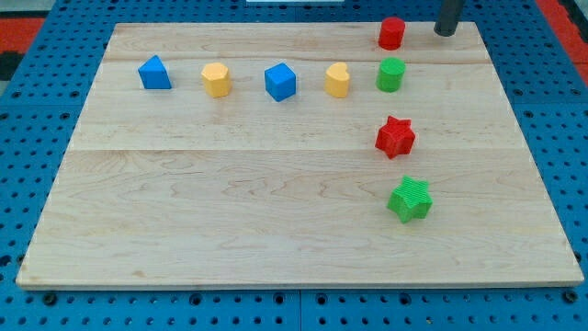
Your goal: Move the red circle on top of blue cube
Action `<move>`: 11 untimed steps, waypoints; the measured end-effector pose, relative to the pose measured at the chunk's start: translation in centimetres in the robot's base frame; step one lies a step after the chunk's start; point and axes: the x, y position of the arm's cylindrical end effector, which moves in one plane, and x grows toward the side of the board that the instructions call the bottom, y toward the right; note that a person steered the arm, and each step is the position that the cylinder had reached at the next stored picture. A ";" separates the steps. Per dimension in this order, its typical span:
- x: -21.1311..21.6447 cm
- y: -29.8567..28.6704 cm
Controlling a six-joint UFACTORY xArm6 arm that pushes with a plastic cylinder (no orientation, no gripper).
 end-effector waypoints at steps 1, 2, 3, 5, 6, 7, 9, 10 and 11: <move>-0.7 -2.5; -1.5 -6.9; 1.3 -7.9; 6.5 -13.4; 4.6 -16.1; 0.8 -14.1; 5.7 -22.8; 4.5 -21.8; 5.1 -18.9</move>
